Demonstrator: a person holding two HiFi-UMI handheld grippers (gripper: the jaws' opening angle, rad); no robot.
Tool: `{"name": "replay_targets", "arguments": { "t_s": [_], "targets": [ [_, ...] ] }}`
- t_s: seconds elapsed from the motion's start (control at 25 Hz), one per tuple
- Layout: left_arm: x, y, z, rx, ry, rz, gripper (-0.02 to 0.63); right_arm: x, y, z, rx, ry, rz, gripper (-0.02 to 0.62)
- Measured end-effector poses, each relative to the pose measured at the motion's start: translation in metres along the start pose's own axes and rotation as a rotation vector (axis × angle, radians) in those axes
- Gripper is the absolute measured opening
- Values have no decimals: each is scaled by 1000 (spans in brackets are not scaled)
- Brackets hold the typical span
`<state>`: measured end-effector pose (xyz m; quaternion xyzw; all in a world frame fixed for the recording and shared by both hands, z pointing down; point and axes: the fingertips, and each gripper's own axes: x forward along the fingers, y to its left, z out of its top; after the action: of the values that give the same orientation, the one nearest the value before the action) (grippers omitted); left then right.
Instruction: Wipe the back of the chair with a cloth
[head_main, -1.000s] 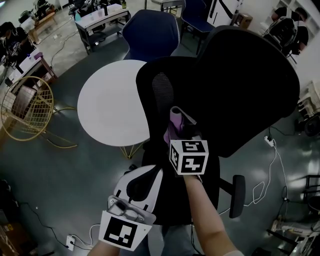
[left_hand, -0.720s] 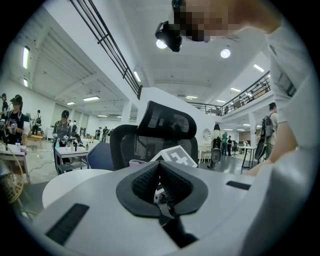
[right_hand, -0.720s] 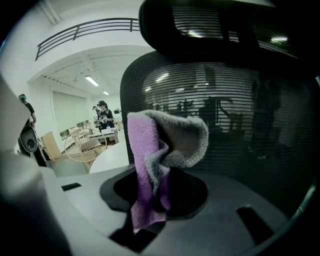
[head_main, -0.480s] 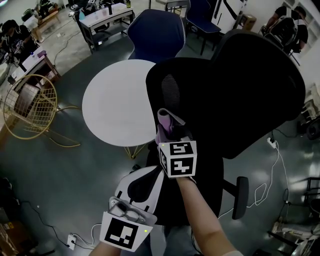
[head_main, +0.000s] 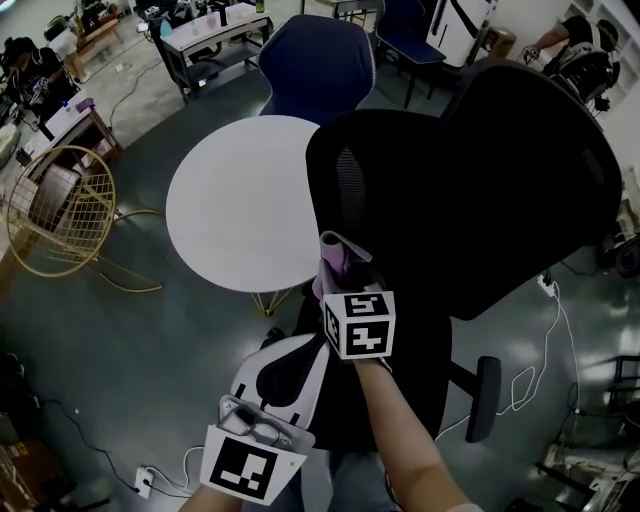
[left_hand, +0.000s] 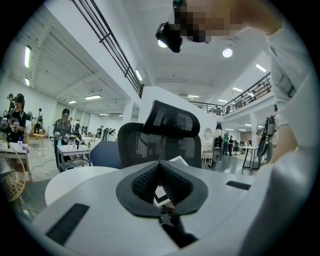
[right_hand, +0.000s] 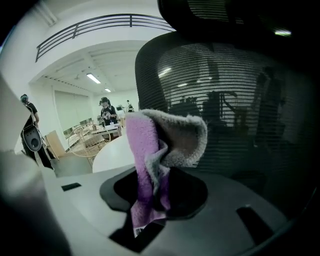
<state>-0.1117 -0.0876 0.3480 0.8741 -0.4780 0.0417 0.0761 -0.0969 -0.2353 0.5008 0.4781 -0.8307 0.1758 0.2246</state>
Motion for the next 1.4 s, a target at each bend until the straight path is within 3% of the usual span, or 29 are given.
{"name": "replay_targets", "arguments": {
  "t_s": [0.28,0.76,1.4],
  "targets": [
    [5,3,-6,-12,5,-8,12,0,-10,-1,24,-16,-9,124],
    [42,-43,-22,9,23,-83,12,-32,-90,-27,87,-27,-97,124],
    [62,-90,-31,7,24,-107,12,-87,-190,-64,156,-24,-220,124]
  ]
}}
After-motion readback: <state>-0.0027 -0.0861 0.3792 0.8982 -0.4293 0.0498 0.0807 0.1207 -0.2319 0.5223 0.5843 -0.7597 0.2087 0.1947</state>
